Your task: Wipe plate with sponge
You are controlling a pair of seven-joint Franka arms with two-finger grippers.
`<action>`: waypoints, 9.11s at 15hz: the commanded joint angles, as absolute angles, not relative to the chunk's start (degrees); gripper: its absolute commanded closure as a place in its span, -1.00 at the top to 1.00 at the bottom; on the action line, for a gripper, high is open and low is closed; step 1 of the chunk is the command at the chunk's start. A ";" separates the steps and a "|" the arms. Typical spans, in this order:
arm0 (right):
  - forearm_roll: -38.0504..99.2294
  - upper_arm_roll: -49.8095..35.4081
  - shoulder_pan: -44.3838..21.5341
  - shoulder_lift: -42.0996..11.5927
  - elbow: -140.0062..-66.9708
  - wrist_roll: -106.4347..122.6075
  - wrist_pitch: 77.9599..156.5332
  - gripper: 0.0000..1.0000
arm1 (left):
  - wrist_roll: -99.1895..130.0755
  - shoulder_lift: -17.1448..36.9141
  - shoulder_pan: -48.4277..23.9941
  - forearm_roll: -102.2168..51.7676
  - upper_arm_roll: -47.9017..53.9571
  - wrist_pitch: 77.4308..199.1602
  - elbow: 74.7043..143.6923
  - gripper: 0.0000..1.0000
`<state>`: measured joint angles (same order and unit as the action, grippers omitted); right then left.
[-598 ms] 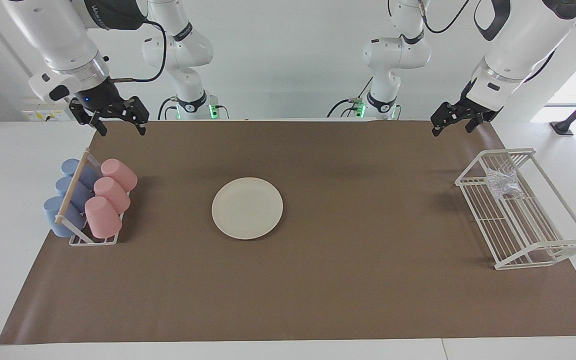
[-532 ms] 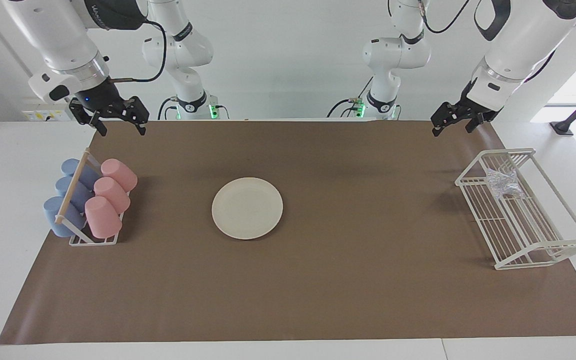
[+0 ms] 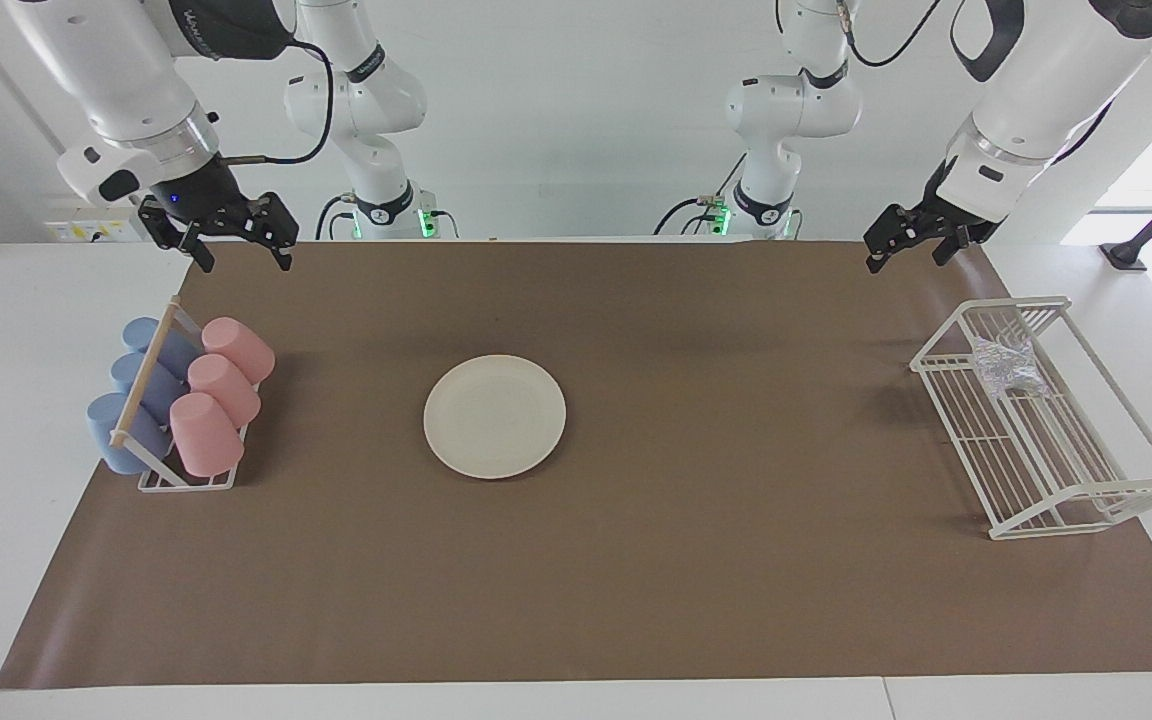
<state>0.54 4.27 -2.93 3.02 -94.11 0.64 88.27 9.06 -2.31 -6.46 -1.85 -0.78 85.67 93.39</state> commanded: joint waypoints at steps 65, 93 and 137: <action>9.84 -13.54 -11.14 6.50 -96.76 -79.84 93.24 1.00 | 16.54 -10.71 -13.61 -67.38 -1.23 112.22 125.22 -1.00; 17.31 -13.62 -24.87 10.46 -114.16 -114.88 120.14 0.95 | -9.23 -23.20 -23.55 -97.21 -1.67 116.46 144.40 -1.00; 16.52 -13.71 -8.18 -13.18 -129.46 -64.36 152.48 -1.00 | 11.16 -12.13 -8.88 -26.21 -1.58 102.23 118.92 1.00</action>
<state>16.21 -13.37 -10.84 -11.26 -129.28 -69.72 150.61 10.01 -14.21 -9.67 -30.32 -1.76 104.95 122.71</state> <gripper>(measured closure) 0.899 0.000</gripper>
